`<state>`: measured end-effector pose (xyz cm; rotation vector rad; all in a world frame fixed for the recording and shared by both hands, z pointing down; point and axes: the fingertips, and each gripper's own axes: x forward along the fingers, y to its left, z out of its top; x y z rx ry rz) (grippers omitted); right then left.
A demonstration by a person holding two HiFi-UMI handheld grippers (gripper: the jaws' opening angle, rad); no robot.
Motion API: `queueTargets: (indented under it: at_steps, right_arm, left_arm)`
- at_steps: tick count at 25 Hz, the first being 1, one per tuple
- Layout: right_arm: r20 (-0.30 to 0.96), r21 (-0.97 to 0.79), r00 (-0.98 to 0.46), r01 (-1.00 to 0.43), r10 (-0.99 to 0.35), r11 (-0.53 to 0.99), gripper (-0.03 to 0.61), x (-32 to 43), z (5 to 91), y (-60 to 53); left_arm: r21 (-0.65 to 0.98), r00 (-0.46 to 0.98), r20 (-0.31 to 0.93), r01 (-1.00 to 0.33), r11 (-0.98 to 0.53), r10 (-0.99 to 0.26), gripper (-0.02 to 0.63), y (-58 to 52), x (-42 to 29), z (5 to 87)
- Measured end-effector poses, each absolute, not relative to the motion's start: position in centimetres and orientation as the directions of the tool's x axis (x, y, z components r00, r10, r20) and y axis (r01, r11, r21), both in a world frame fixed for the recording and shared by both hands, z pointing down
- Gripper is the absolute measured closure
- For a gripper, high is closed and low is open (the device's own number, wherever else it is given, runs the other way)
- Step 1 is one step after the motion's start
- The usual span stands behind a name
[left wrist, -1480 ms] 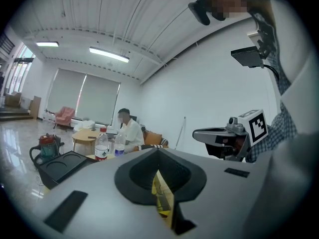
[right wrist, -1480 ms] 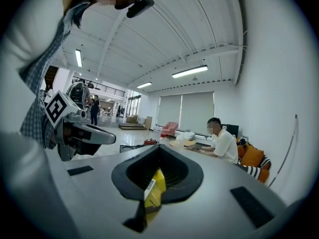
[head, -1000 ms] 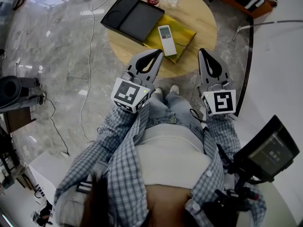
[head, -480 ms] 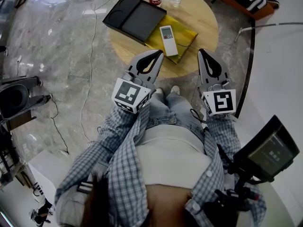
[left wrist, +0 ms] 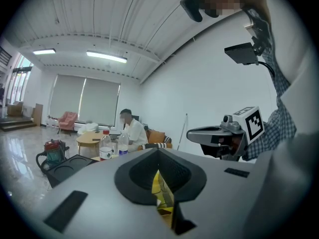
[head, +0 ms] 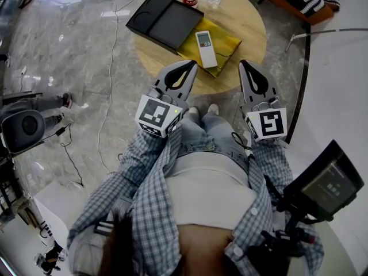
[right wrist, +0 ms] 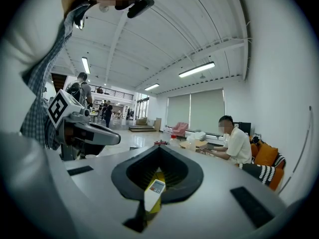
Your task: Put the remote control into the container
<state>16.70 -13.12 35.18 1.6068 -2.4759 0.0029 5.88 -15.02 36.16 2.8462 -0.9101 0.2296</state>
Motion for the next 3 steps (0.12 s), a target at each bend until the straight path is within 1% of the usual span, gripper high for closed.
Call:
queueTargets:
  at_steps: [3]
  right_arm:
    - [0.17,0.107,-0.41,-0.896,-0.896,0.431,0.572,16.49,35.35,-12.89]
  left_arm:
    - [0.102,0.796,0.194,-0.598,-0.795,-0.574,0.604,-14.85,5.64,36.47]
